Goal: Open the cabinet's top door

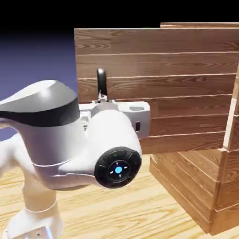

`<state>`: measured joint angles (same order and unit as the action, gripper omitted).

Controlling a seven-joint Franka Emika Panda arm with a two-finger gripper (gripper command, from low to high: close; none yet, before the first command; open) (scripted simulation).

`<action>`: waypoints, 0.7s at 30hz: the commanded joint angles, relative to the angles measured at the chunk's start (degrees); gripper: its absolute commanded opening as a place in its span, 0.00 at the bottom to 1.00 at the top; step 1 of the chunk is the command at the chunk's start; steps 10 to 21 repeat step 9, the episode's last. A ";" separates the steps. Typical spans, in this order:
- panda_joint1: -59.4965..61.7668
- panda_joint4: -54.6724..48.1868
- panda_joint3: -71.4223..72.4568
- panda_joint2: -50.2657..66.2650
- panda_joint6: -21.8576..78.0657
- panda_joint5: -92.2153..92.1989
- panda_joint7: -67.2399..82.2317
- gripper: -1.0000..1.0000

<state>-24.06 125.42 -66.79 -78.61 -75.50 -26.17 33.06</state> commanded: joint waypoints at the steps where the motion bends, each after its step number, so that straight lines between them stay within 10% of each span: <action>1: -1.70 -2.08 -0.75 0.07 1.60 0.41 -0.29 0.00; 8: -12.49 -15.40 -4.65 0.06 11.73 2.12 -2.59 0.00; 9: -12.49 -15.40 -4.65 0.06 11.73 2.12 -2.59 1.00; 21: -12.49 -15.40 -4.65 0.06 11.73 2.12 -2.59 1.00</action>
